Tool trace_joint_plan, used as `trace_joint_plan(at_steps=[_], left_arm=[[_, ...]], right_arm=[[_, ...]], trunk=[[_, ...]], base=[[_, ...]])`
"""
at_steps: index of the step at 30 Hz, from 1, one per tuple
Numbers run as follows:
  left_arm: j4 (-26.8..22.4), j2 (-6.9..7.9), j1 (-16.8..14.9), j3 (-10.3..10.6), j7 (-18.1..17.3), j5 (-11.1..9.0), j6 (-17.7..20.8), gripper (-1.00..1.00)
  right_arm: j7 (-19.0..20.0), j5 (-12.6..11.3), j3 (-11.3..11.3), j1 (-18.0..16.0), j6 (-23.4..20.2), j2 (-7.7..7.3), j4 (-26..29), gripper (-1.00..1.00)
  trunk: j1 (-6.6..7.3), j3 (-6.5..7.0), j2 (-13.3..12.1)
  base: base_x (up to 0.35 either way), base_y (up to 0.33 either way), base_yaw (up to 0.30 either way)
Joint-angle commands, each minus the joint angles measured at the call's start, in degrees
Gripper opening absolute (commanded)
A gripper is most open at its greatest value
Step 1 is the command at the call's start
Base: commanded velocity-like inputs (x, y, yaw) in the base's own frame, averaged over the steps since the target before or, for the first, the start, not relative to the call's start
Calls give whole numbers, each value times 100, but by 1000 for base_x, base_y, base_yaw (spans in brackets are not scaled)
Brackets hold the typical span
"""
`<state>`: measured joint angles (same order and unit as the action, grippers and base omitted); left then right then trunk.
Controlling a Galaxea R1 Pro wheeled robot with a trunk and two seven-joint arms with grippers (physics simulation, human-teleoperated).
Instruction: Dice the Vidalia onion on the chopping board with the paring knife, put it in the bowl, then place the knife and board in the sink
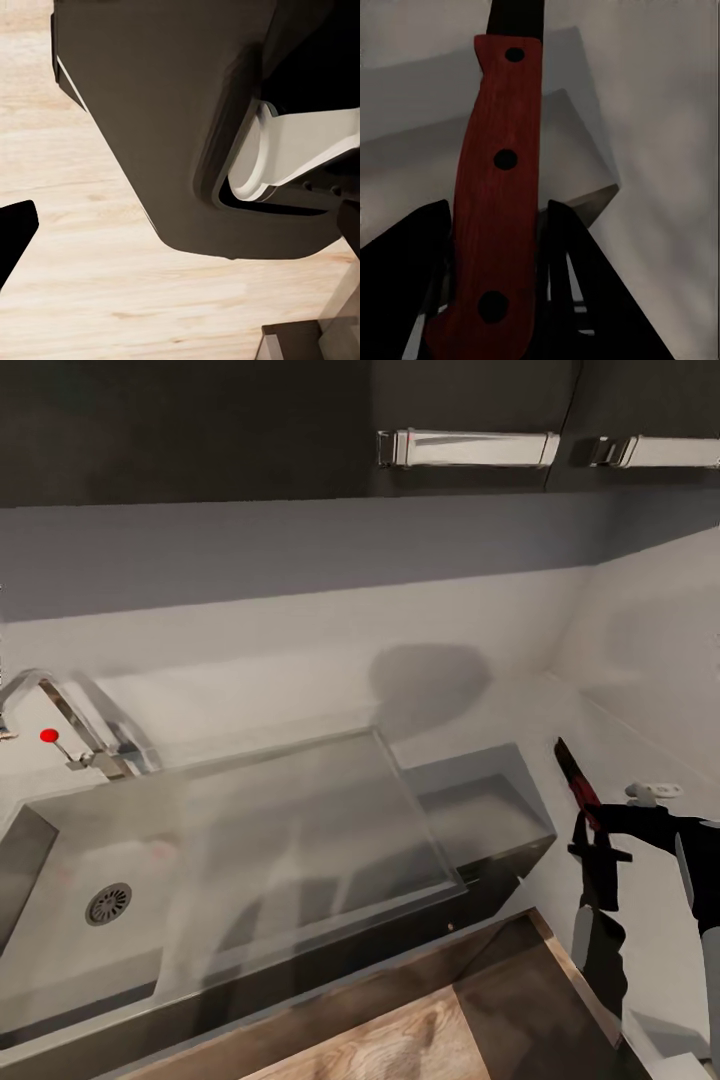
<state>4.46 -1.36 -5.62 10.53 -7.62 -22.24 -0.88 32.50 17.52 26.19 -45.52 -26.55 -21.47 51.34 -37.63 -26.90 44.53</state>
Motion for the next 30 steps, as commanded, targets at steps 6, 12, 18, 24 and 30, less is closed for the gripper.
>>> trace_joint_plan(at_steps=[6,12,18,24,30], left_arm=[[20,4,-9,38,-29,-61,-9,100],[20,13,-9,38,-29,-61,-8,100],[20,13,-9,37,-29,-61,-9,100],[19,13,-9,33,-29,-61,-11,100],[20,13,-9,33,-29,-61,-9,100]], right_arm=[[48,50,18,-5,-17,2,7,-100],[48,51,18,-3,-17,2,7,-100],[49,58,18,-3,-17,2,7,-100],[51,57,18,-8,-17,2,7,-100],[48,53,18,-4,-17,4,7,-100]], trunk=[[-1,48,5],[-1,102,5],[-1,157,5],[-1,211,5],[-1,265,5]], base=[[0,0,0],[0,0,0],[0,0,0],[0,0,0],[0,0,0]])
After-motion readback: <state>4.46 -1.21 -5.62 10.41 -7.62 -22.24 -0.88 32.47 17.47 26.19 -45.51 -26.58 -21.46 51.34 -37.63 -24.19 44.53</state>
